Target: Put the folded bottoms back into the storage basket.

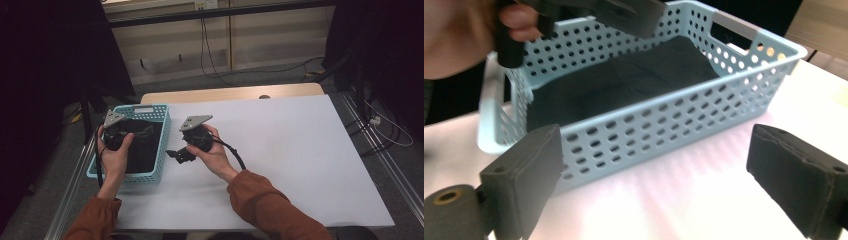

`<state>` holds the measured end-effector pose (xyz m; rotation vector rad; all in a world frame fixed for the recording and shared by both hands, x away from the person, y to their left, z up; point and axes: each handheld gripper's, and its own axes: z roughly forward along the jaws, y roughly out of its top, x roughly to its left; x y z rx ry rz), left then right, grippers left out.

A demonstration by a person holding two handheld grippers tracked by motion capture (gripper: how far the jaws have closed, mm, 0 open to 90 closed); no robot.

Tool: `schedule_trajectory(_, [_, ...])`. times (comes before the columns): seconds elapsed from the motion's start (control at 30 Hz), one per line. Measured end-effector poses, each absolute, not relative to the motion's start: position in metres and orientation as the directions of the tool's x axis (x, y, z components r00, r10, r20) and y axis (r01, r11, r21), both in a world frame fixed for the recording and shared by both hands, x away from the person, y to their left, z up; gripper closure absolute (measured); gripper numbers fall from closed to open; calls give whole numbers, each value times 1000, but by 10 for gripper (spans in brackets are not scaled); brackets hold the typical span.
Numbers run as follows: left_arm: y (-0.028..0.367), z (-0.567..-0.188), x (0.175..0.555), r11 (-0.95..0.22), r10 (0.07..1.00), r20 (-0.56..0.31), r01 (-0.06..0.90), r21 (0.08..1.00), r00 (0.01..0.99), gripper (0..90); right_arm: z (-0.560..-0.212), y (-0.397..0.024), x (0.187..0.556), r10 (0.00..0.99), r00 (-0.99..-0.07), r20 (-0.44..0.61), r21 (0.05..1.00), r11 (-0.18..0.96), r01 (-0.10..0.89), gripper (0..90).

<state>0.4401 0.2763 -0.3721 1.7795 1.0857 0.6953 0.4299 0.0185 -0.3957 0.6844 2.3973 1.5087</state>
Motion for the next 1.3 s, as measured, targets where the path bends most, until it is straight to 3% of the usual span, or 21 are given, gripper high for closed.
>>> schedule_trajectory(0.37, [267,-369,412,-175,869,-34,370,912,494,59,-392,4,420,574,-818,36,900,338,277,62])
schedule_trajectory(0.87, [251,-367,381,-211,834,12,299,930,552,58,-398,-28,404,642,-766,21,911,303,279,50])
schedule_trajectory(1.3, [237,-378,362,-200,797,-6,273,941,604,39,-400,-62,383,717,-697,-5,928,264,264,24])
